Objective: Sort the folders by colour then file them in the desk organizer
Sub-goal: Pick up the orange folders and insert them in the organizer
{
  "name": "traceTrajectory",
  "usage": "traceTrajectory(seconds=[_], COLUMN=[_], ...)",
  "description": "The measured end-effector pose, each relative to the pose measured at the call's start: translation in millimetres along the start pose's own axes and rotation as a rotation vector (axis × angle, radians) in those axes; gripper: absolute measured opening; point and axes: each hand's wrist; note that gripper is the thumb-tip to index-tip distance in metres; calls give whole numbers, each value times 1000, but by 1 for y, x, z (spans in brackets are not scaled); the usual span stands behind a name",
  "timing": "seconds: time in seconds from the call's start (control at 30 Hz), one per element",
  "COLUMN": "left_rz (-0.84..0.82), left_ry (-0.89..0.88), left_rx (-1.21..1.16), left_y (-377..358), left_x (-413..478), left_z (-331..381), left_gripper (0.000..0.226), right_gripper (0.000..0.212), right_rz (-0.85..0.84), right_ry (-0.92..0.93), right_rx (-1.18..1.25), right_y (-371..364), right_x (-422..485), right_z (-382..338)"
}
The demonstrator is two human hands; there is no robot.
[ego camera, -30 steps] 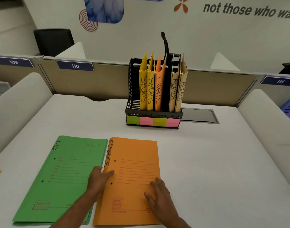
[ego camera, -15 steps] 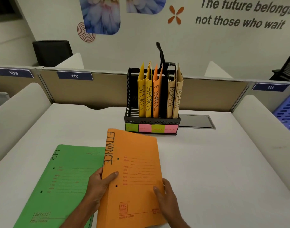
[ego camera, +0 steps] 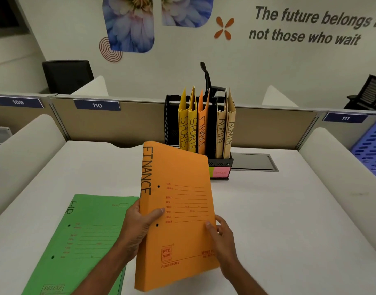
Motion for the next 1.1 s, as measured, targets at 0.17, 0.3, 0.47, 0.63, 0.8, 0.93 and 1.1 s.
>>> traceTrajectory(seconds=[0.17, 0.3, 0.47, 0.63, 0.8, 0.93, 1.1], left_rz=[77, 136, 165, 135, 139, 155, 166], left_ry=[-67, -139, -220, -261, -275, -304, -331], left_rx=[-32, -49, -19, 80, 179, 260, 300], left_y=[-9, -16, -27, -37, -36, -41, -48], left_x=[13, 23, 31, 30, 17, 9, 10], left_z=[34, 60, 87, 102, 99, 92, 93], left_gripper=[39, 34, 32, 32, 31, 29, 28], right_gripper=[60, 67, 62, 52, 39, 34, 34], right_rz=[-18, -3, 38, 128, 151, 174, 195], right_ry=[63, 109, 104, 34, -26, -60, -67], right_rx=[-59, -69, -36, 59, 116, 97, 114], right_y=[-3, -7, -18, -24, -23, -24, -25], right_x=[13, 17, 16, 15, 1, -6, -2], right_z=[-28, -41, -47, -49, -36, -29, -32])
Point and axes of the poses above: each hand's wrist, its own x-axis towards the middle knuckle, its own y-axis out of the back of the hand, z = x × y, and after that the axes turned 14 degrees about x, right-handed
